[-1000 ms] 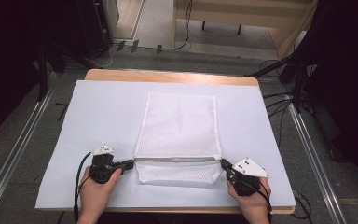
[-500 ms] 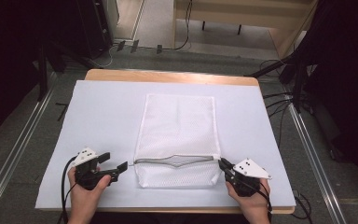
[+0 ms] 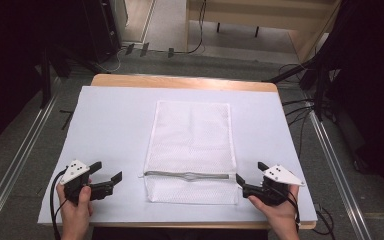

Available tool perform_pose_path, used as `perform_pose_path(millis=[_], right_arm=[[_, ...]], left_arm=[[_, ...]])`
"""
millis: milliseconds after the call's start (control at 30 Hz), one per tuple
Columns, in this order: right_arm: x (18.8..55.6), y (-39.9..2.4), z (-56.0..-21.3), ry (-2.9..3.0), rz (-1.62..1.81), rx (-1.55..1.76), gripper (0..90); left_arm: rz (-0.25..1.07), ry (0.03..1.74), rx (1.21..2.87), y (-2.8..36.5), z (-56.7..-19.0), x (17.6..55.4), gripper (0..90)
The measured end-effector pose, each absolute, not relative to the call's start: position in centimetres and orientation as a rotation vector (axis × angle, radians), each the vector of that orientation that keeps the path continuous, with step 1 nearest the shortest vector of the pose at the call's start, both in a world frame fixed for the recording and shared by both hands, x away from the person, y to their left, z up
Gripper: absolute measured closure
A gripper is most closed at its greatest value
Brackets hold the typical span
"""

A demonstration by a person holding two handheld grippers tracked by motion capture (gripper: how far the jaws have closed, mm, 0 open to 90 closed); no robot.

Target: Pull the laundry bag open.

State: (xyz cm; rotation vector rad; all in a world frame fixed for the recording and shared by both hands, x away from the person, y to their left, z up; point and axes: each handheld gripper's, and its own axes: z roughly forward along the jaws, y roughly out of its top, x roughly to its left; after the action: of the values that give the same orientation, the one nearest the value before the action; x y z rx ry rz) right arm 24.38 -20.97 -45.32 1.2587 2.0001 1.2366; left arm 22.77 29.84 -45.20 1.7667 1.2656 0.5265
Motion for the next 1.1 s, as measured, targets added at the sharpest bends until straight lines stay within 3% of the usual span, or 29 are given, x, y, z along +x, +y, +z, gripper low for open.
perform_pose_path(millis=[567,1100], right_arm=[[24.6,-27.5,-45.3,1.89,1.281,1.381,0.0],[24.6,-30.4,-46.1,1.823,1.244,1.469,0.0]], left_arm=[[0.57,1.254,1.754,31.8,-44.8,22.7,11.0],[0.6,1.292,1.686,35.2,-44.4,22.6,8.6]])
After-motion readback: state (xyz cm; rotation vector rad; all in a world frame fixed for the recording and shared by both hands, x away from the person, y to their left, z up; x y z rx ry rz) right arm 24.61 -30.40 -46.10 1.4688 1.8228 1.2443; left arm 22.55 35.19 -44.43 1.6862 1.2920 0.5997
